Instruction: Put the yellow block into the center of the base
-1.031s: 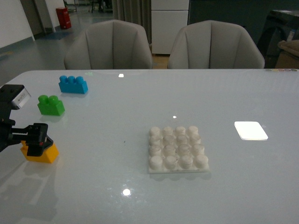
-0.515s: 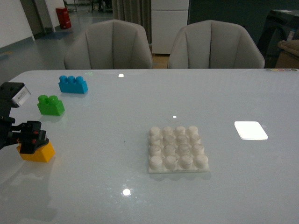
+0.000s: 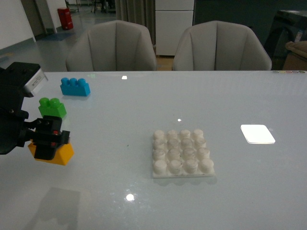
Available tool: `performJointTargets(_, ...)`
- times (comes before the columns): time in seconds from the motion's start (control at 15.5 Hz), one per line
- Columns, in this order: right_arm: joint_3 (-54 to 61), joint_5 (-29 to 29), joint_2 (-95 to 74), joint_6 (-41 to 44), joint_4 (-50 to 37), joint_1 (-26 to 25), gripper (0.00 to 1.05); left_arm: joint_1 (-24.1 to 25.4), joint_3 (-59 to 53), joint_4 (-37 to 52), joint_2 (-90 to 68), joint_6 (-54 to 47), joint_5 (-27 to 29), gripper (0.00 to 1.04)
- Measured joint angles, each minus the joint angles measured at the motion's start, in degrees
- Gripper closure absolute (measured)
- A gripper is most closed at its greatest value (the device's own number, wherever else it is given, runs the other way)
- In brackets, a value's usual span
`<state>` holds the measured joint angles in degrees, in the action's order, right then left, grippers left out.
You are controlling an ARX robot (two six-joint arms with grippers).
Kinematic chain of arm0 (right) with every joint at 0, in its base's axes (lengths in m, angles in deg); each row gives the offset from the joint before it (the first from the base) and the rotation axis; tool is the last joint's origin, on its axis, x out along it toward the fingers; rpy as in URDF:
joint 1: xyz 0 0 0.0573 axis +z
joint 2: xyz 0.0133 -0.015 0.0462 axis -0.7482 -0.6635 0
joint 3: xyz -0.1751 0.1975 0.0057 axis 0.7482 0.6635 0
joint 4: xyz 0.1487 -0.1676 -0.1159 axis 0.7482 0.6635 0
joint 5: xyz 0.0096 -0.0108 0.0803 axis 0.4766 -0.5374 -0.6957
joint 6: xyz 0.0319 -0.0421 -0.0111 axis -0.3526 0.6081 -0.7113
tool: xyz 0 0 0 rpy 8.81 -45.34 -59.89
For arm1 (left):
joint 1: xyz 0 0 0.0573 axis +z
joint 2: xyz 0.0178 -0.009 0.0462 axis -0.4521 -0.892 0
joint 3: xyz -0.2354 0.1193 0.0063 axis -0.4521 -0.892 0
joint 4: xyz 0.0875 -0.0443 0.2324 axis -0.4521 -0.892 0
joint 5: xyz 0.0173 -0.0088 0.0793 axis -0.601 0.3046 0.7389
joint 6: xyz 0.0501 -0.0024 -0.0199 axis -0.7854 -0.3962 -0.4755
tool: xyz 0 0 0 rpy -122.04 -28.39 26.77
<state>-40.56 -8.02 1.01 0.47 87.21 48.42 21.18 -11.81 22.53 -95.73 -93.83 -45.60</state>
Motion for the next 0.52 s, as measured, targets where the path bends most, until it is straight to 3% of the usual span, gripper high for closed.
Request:
performJointTargets(0.26, 0.0, 0.0, 0.0, 0.0, 0.0, 0.0, 0.06, -11.1, 0.3, -0.8, 2.0, 5.9, 4.9, 0.46)
performJointTargets(0.52, 0.0, 0.0, 0.0, 0.0, 0.0, 0.0, 0.06, -21.1, 12.3, -3.3, -7.8, 12.5, 9.4, 0.46)
